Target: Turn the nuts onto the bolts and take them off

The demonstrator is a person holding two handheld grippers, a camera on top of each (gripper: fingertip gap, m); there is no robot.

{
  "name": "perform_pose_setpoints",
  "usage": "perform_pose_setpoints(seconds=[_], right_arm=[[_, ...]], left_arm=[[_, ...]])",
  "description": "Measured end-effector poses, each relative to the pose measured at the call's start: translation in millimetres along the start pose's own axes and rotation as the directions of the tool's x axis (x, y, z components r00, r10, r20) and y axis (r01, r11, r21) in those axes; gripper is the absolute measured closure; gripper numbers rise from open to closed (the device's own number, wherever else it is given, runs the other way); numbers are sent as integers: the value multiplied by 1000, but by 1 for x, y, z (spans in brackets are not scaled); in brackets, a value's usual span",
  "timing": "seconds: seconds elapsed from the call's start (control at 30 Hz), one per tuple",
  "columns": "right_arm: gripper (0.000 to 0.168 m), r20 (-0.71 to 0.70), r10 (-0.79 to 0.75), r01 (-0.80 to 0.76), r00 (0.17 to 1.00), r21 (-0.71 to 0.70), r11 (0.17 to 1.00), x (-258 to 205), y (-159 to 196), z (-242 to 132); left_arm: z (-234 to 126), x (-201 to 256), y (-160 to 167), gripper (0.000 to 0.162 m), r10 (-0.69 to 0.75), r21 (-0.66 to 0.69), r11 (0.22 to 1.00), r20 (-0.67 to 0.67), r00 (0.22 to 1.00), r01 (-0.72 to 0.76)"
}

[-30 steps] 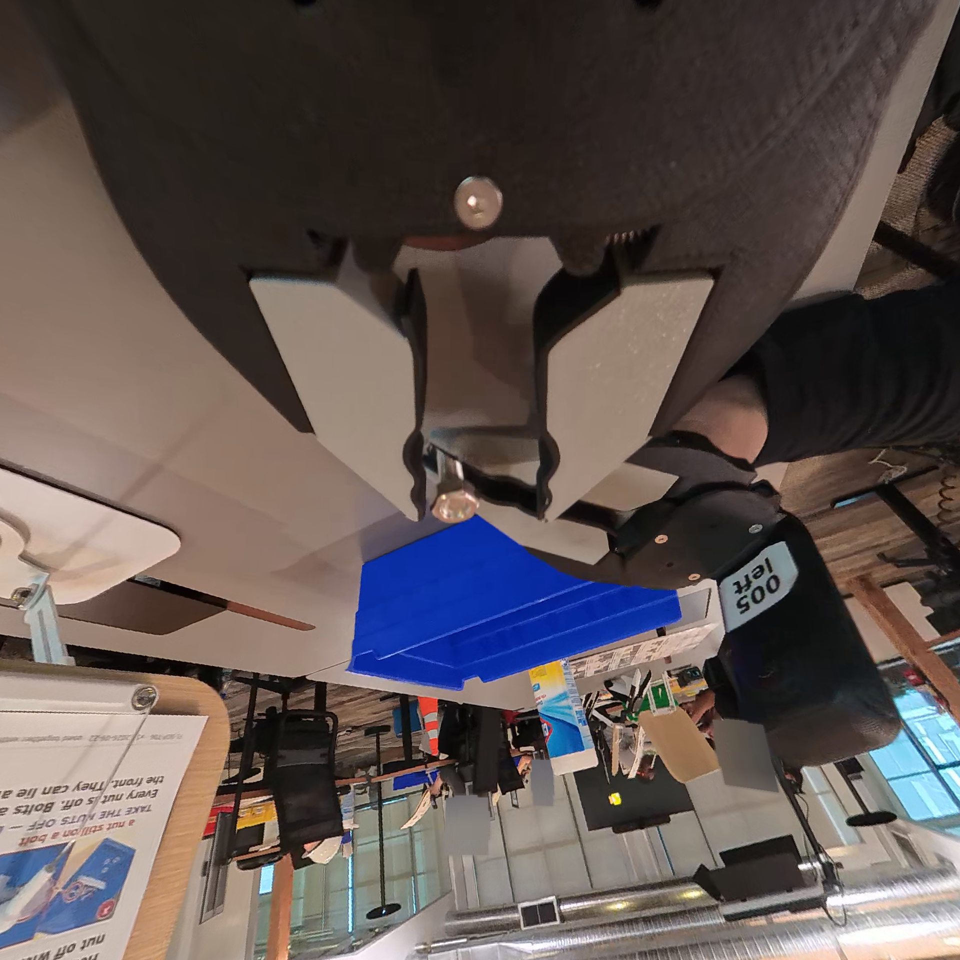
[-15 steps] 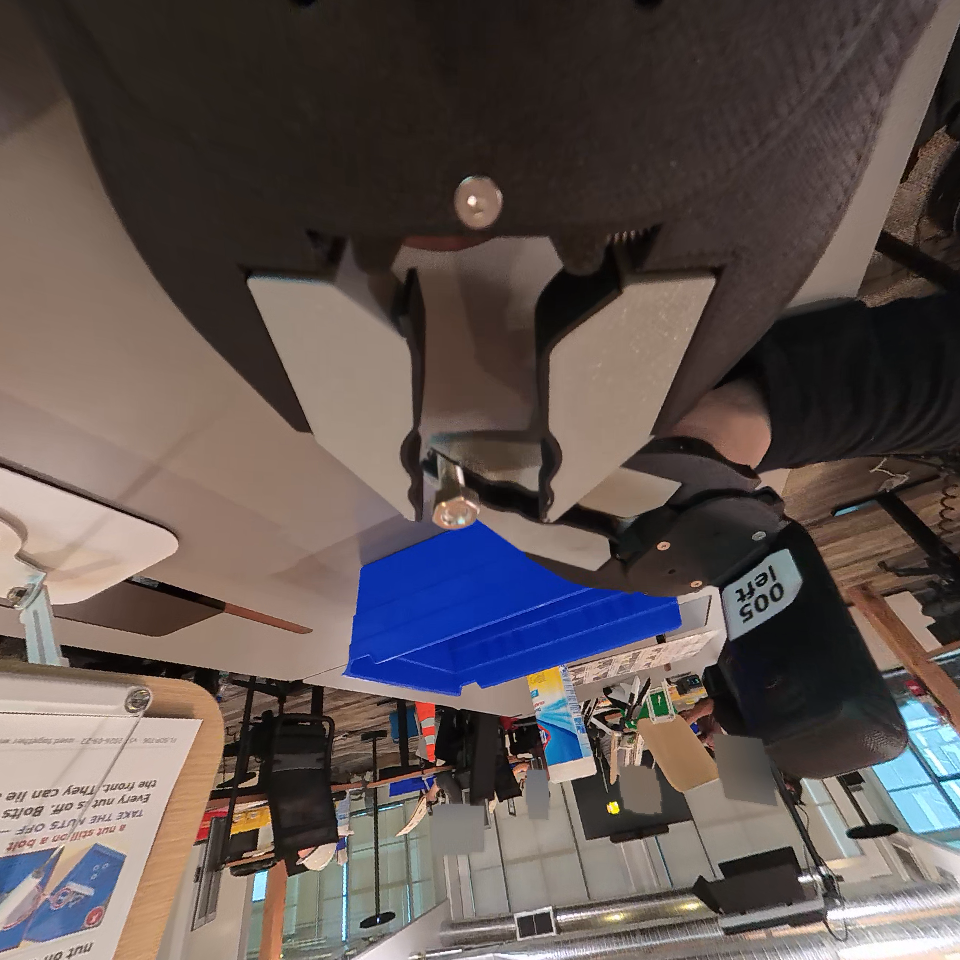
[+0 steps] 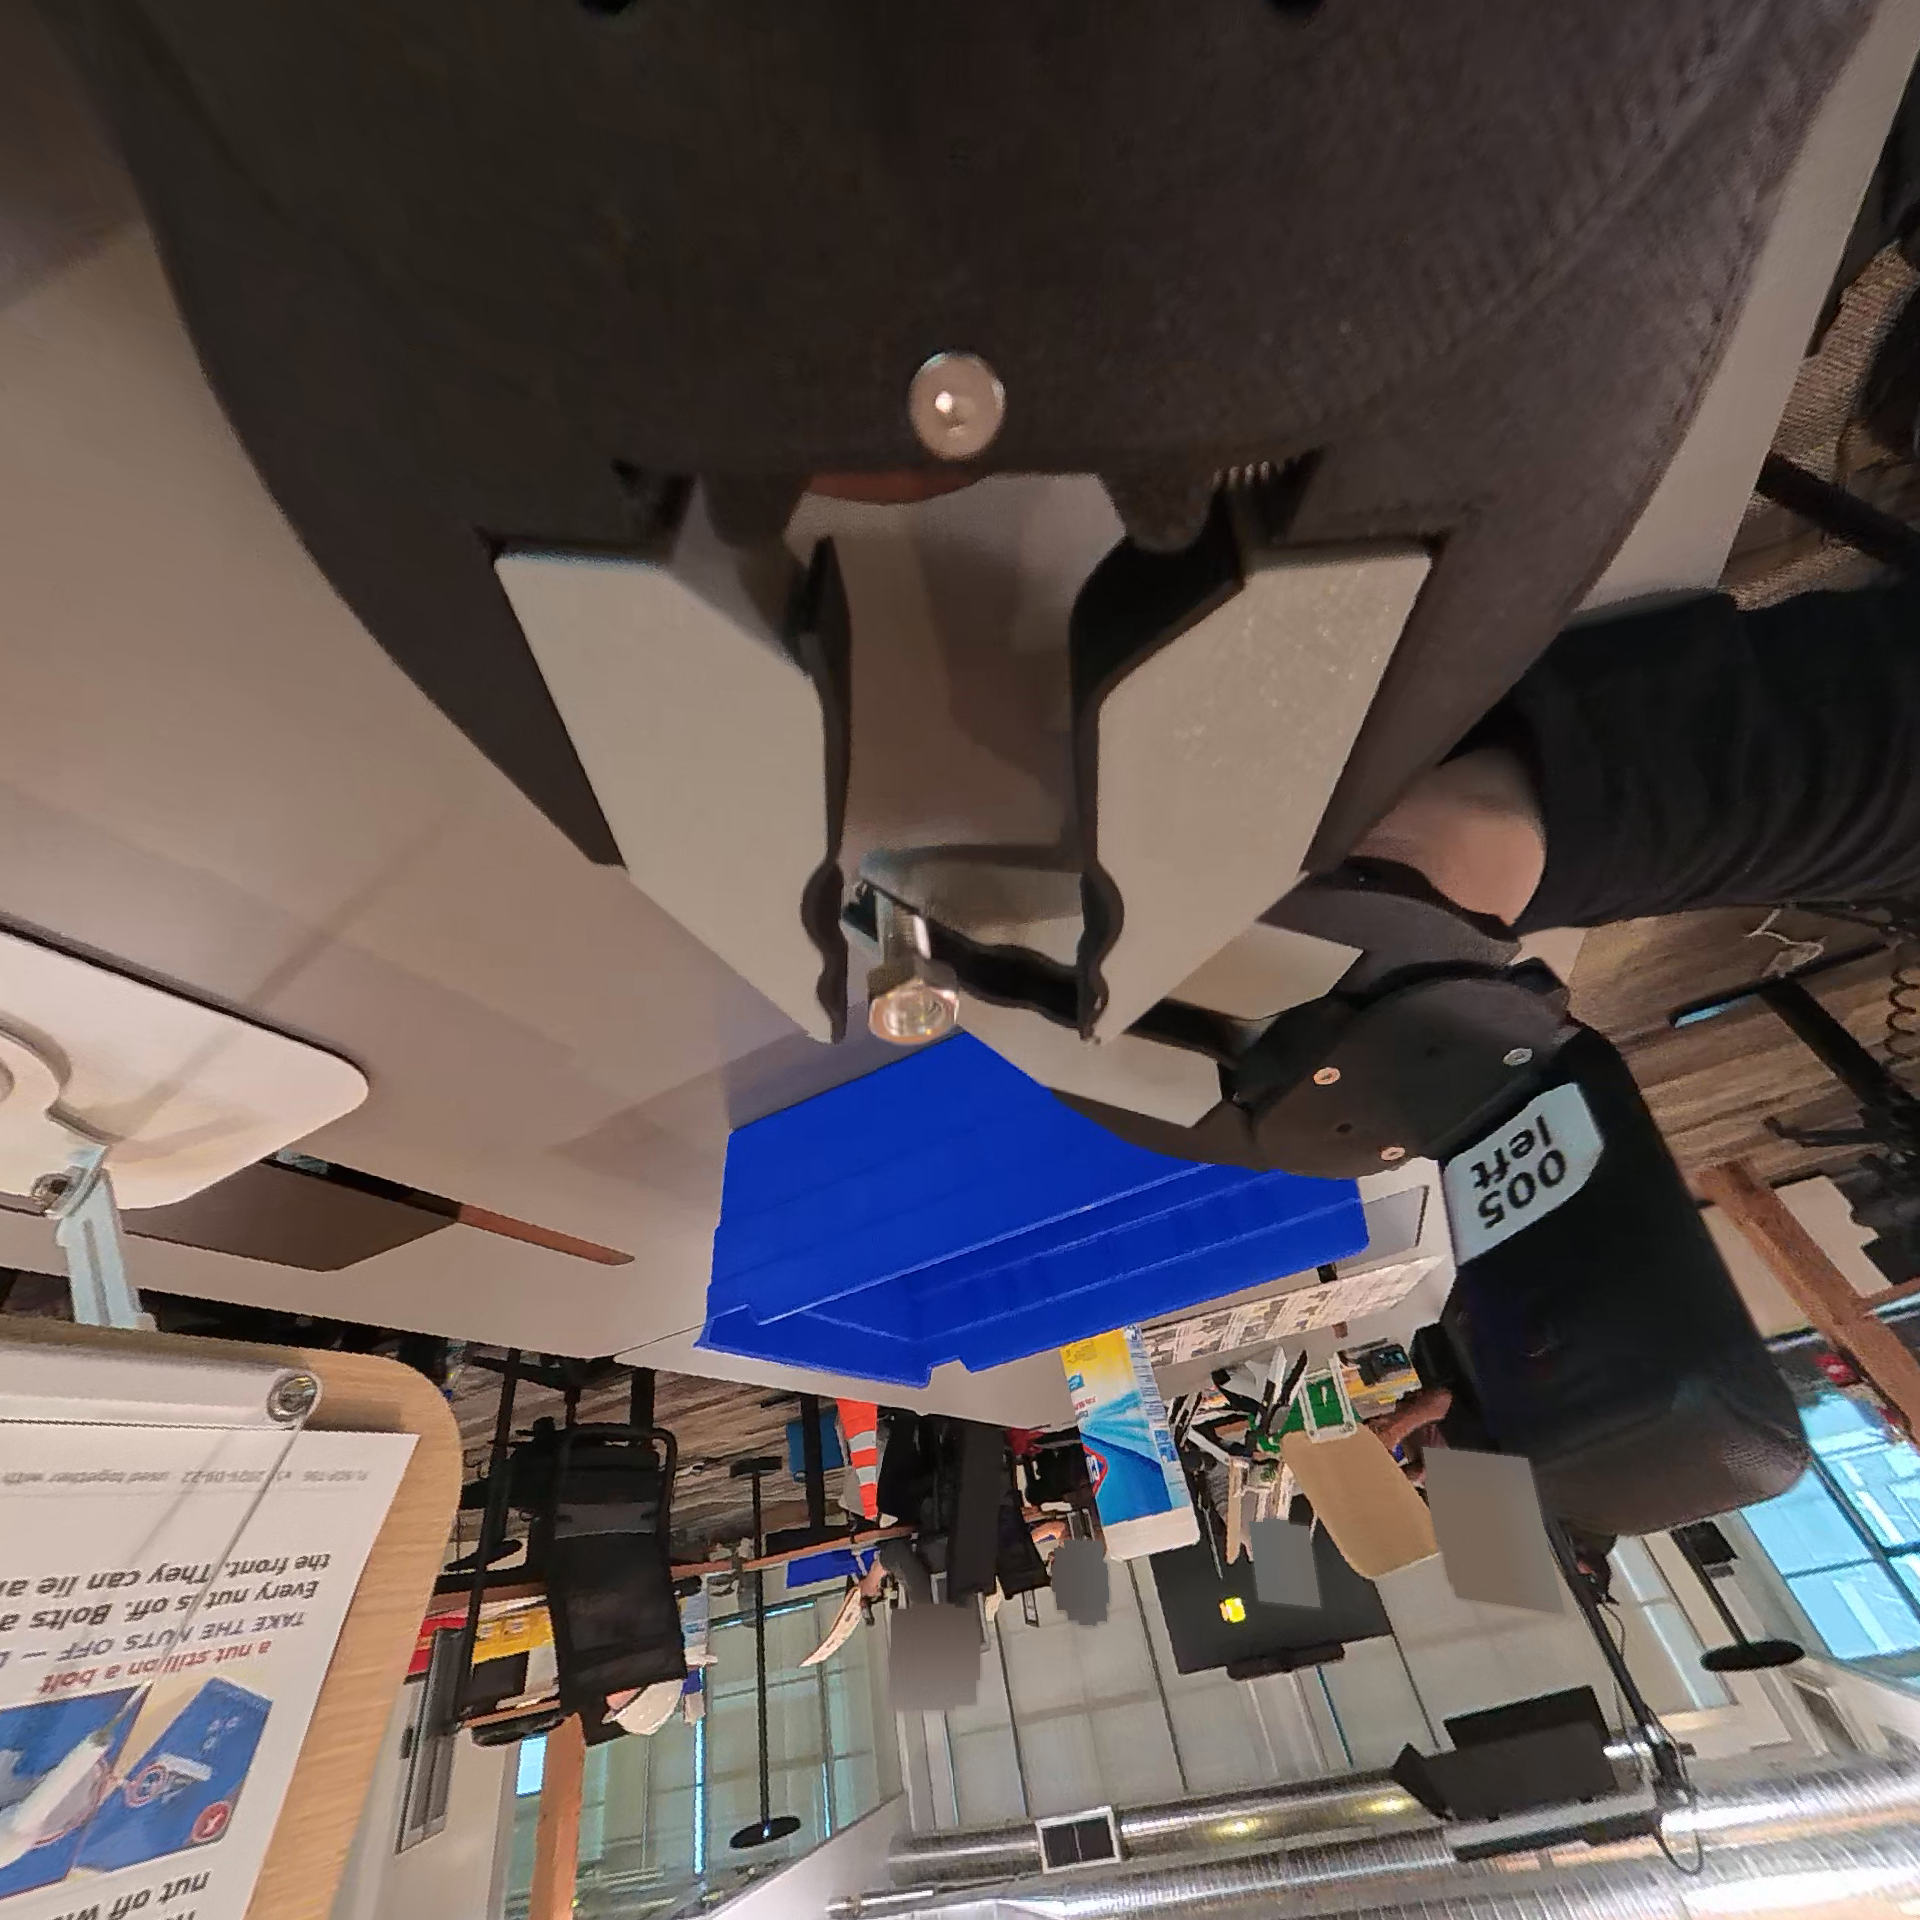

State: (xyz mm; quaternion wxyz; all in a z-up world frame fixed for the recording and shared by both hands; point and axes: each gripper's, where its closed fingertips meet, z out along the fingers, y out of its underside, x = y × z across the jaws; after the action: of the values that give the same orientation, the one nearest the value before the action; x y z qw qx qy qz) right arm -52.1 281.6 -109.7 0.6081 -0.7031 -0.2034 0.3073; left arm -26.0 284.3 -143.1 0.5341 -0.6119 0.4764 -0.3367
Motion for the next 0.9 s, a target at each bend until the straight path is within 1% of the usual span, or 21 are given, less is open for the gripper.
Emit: perform_pose_setpoints(seconds=[0.07, 0.17, 0.27, 0.33, 0.5, 0.6, 0.7, 0.77, 0.9], right_arm=[[130, 16, 5, -5, 1000, -10, 1000, -2, 2, 1], [121, 35, -6, 7, 999, -16, 1000, -9, 4, 5], [122, 25, -27, 28, 999, -25, 999, -10, 5, 7], [124, 4, -43, 43, 999, -24, 999, -7, 5, 5], [128, -28, -17, 17, 999, 0, 1000, 3, 0, -1], [131, -32, -23, 23, 999, -13, 1000, 3, 2, 0], [133, -21, -36, 35, 999, -23, 999, -1, 4, 2], [130, -25, -41, 40, 999, -27, 999, -2, 5, 3], [133, -15, -26, 25, 1000, -20, 999, -2, 5, 4]], left_arm=[[-1, -2, 0, 156, -4, 2, 1000, 5, 1000, 4], [1, 12, -2, 156, 28, 6, 1000, -44, 999, -28], [3, 24, -1, 156, 65, 5, 998, -75, 995, -64], [4, 20, 1, 155, 73, -5, 997, -54, 996, -74], [-2, -6, -1, 156, 9, 2, 1000, 36, 999, -10], [-3, -11, -3, 156, 0, 9, 1000, 54, 999, -1], [-2, -5, -2, 156, 9, 4, 1000, 36, 999, -10], [0, -1, -1, 156, 19, 0, 1000, 20, 1000, -19], [1, 11, -3, 156, 25, 12, 1000, -29, 999, -25]])
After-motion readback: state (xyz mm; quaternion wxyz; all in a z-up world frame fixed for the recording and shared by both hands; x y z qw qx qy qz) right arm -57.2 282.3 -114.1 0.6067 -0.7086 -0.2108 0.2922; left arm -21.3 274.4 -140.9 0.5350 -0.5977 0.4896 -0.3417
